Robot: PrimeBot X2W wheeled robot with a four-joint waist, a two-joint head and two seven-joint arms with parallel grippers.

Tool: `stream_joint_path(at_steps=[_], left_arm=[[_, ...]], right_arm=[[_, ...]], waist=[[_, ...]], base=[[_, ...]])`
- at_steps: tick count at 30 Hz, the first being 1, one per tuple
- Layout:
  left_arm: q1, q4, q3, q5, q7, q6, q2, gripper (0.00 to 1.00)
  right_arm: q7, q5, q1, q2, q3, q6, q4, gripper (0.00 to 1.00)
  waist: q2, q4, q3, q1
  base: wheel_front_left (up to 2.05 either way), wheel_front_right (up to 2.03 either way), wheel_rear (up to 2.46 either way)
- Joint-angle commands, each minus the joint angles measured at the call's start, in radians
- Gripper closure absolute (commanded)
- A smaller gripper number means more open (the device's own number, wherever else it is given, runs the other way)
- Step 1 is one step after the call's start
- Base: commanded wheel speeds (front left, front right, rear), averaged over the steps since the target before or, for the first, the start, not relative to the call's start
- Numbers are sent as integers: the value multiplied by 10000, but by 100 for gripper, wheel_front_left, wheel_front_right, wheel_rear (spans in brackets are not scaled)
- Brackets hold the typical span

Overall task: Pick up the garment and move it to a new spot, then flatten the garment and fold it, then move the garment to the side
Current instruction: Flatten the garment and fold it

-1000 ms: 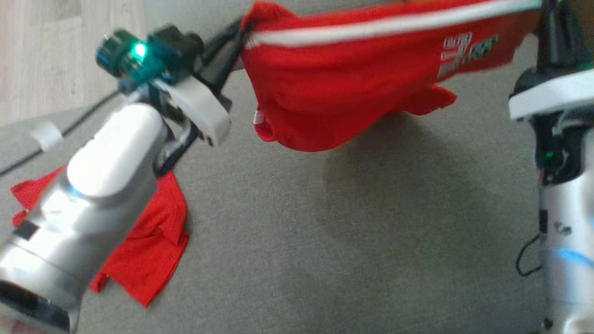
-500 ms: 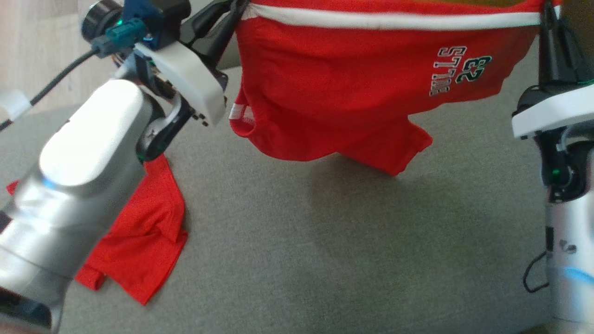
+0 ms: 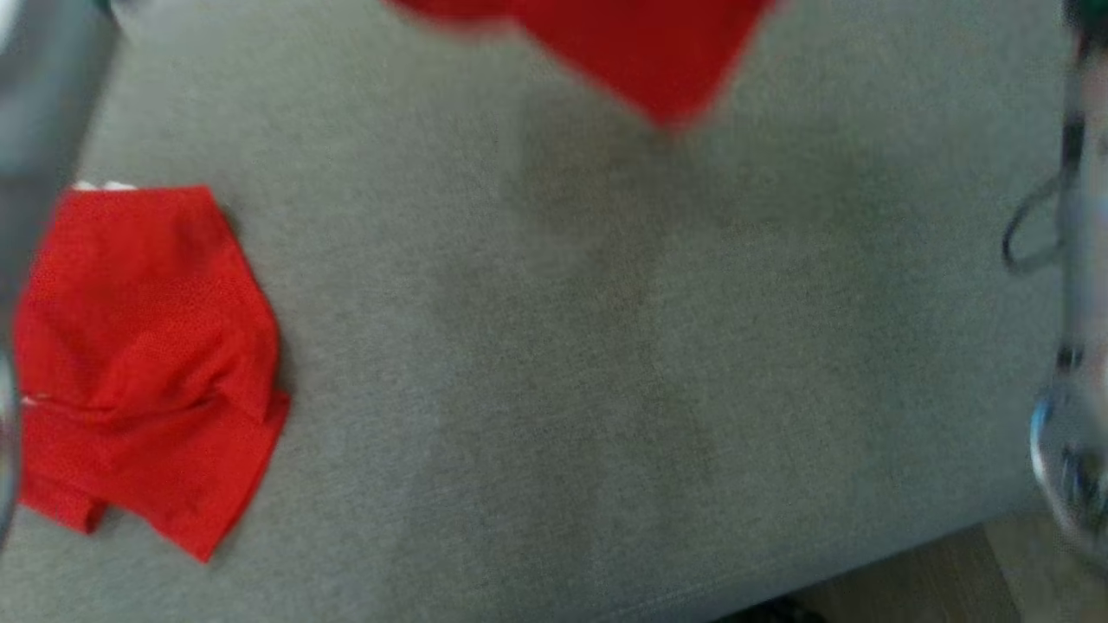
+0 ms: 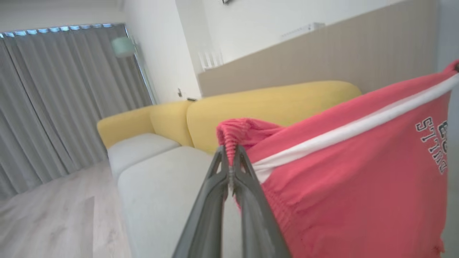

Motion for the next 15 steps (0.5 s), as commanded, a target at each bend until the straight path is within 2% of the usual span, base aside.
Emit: stream_joint_path(at_steps=[1, 3, 6, 10, 15], left_arm=[[-1080, 97, 511, 213, -271, 126, 182, 100], [-2183, 1077, 725, 469, -1225, 262, -250, 100], [-2627, 1930, 751, 552, -2162, 212, -755, 100], [-2186, 2797, 399, 459, -2901, -170, -1324, 100], [-577, 3542, -301, 257, -3242, -418, -1702, 100]], right_arm=[[-371, -87, -800, 188, -65, -7, 68, 100], [-1440, -528, -2193, 339, -520, -7, 1466, 100], [-2198, -971, -2807, 448, -728, -7, 2689, 100], [-2546, -1268, -2586, 450, -568, -7, 4021, 100], [-2511, -1397, -1504, 159, 128, -7, 5641, 100]], waist=[[1, -358, 718, -5], [1, -404, 1011, -5], [1, -360, 1083, -5], [1, -202, 1079, -5], [1, -15, 868, -5]], base=[[0, 0, 0], [0, 0, 0], [0, 0, 0], [0, 0, 0], [0, 0, 0]])
